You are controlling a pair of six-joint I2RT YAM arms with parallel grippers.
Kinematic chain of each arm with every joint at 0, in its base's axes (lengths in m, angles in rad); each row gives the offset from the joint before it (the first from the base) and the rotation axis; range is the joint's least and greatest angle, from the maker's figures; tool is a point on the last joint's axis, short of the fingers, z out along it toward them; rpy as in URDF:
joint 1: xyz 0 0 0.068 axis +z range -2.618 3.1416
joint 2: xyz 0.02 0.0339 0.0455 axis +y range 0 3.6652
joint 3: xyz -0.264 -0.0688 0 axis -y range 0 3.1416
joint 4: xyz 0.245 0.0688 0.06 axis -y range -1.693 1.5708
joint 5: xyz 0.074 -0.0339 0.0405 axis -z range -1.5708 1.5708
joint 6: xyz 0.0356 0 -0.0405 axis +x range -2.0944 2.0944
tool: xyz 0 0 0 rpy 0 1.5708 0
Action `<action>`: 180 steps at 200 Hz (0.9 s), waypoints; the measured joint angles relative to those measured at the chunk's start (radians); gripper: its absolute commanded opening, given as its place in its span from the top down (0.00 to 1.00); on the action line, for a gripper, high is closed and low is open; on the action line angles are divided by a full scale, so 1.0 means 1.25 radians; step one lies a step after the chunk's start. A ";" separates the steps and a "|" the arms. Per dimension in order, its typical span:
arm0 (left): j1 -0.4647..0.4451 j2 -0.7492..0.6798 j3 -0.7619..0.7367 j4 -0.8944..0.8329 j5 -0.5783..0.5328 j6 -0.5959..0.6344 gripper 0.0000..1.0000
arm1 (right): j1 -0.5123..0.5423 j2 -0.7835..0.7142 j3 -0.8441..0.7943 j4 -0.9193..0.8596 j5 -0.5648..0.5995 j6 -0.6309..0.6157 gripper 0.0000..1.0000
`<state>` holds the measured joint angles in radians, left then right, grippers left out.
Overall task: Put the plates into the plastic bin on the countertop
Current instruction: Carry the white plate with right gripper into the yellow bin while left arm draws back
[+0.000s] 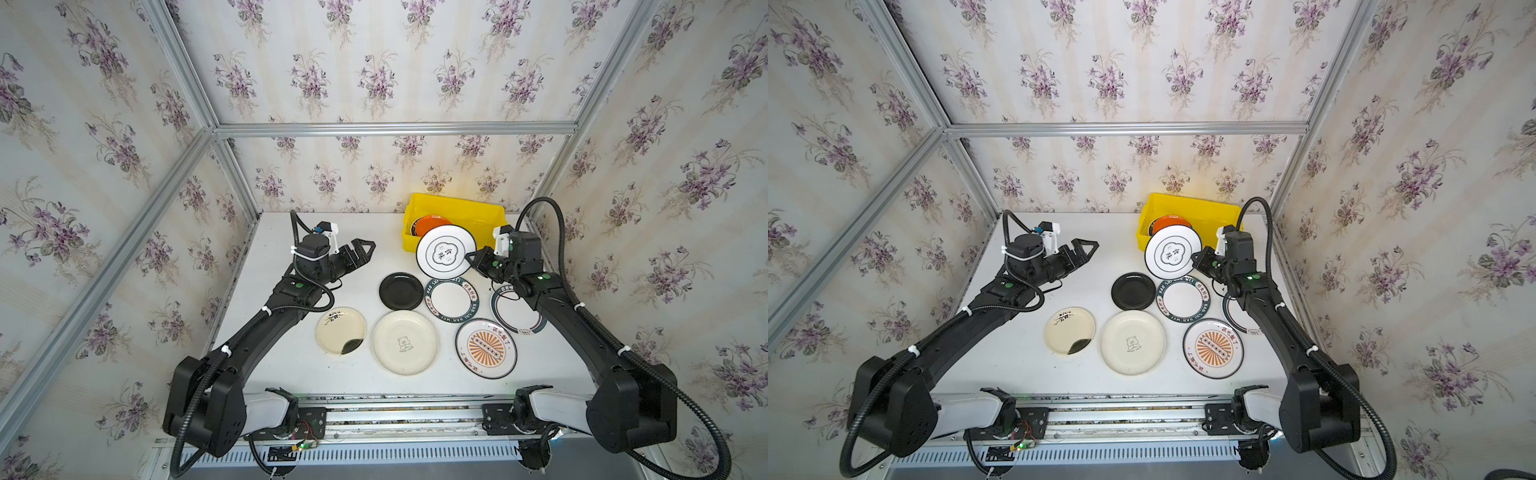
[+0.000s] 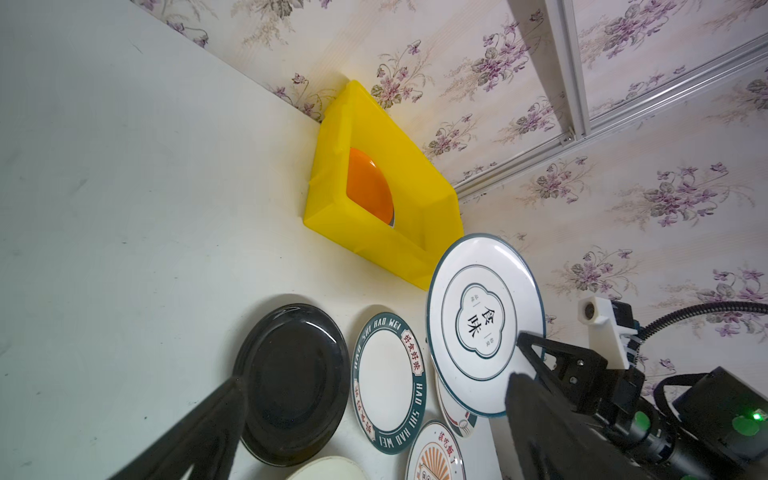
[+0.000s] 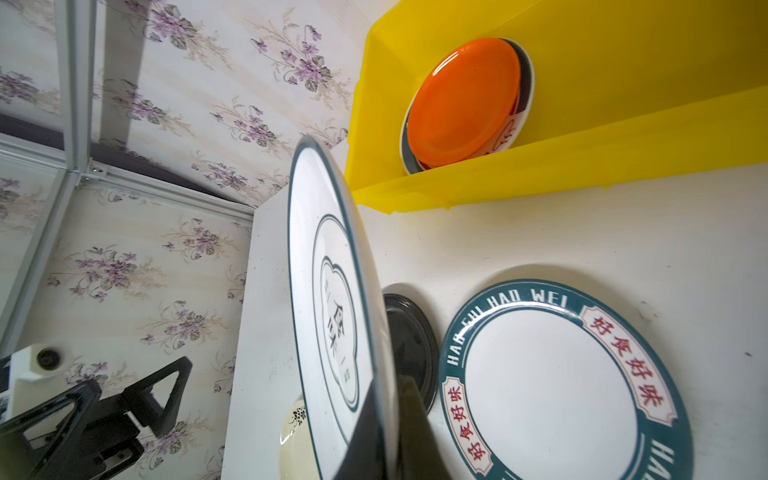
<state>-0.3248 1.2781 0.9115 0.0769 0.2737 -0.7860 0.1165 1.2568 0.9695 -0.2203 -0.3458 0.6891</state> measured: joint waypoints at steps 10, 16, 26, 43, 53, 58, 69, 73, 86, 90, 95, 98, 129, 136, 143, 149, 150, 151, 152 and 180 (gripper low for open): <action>0.005 -0.016 -0.015 -0.005 -0.018 0.010 0.01 | -0.006 0.001 0.015 -0.014 0.012 -0.008 1.00; 0.011 -0.024 -0.023 -0.008 -0.026 0.016 0.01 | -0.010 0.001 0.024 -0.021 0.017 -0.013 1.00; 0.024 -0.031 -0.032 -0.012 -0.029 0.023 0.01 | -0.014 0.001 0.035 -0.028 0.031 -0.020 1.00; 0.048 -0.057 -0.046 -0.026 -0.032 0.029 0.01 | -0.018 0.001 0.054 -0.041 0.054 -0.032 1.00; 0.062 -0.067 -0.050 -0.022 -0.032 0.029 0.01 | -0.020 0.003 0.065 -0.050 0.064 -0.037 1.00; 0.068 -0.071 -0.052 -0.021 -0.032 0.029 0.00 | -0.020 0.006 0.072 -0.053 0.070 -0.042 1.00; 0.080 -0.079 -0.060 -0.019 -0.032 0.029 0.00 | -0.020 0.020 0.089 -0.058 0.080 -0.049 1.00; 0.084 -0.083 -0.064 -0.019 -0.032 0.029 0.01 | -0.020 0.027 0.097 -0.058 0.083 -0.050 1.00; 0.095 -0.099 -0.079 -0.014 -0.032 0.029 0.01 | -0.020 0.051 0.121 -0.061 0.097 -0.057 1.00; 0.098 -0.103 -0.081 -0.014 -0.033 0.029 0.01 | -0.020 0.059 0.129 -0.061 0.101 -0.061 1.00; 0.100 -0.108 -0.083 -0.013 -0.033 0.030 0.01 | -0.020 0.069 0.136 -0.061 0.107 -0.064 1.00; 0.102 -0.110 -0.084 -0.012 -0.033 0.031 0.01 | -0.020 0.077 0.142 -0.060 0.113 -0.065 1.00; 0.129 -0.109 -0.090 0.002 -0.034 0.024 0.01 | -0.020 0.155 0.192 -0.058 0.140 -0.070 1.00; 0.140 -0.105 -0.096 0.016 -0.029 0.017 0.01 | -0.021 0.179 0.211 -0.057 0.143 -0.070 1.00; 0.150 -0.099 -0.107 0.034 -0.017 0.012 0.01 | -0.021 0.203 0.230 -0.055 0.144 -0.070 1.00; 0.157 -0.093 -0.117 0.053 -0.004 0.007 0.01 | -0.022 0.225 0.251 -0.055 0.148 -0.070 1.00; 0.159 -0.091 -0.120 0.057 -0.001 0.005 0.01 | -0.022 0.227 0.253 -0.055 0.148 -0.070 1.00; 0.160 -0.090 -0.121 0.059 0.001 0.004 0.01 | -0.022 0.232 0.257 -0.054 0.149 -0.070 1.00; 0.161 -0.088 -0.123 0.063 0.004 0.003 0.01 | -0.022 0.235 0.260 -0.054 0.149 -0.070 1.00; 0.189 -0.032 -0.155 0.156 0.093 -0.030 0.01 | -0.022 0.338 0.350 -0.039 0.149 -0.064 1.00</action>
<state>-0.0891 1.2381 0.7177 0.2718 0.3904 -0.8230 0.0887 1.6787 1.4075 -0.2695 -0.1600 0.6086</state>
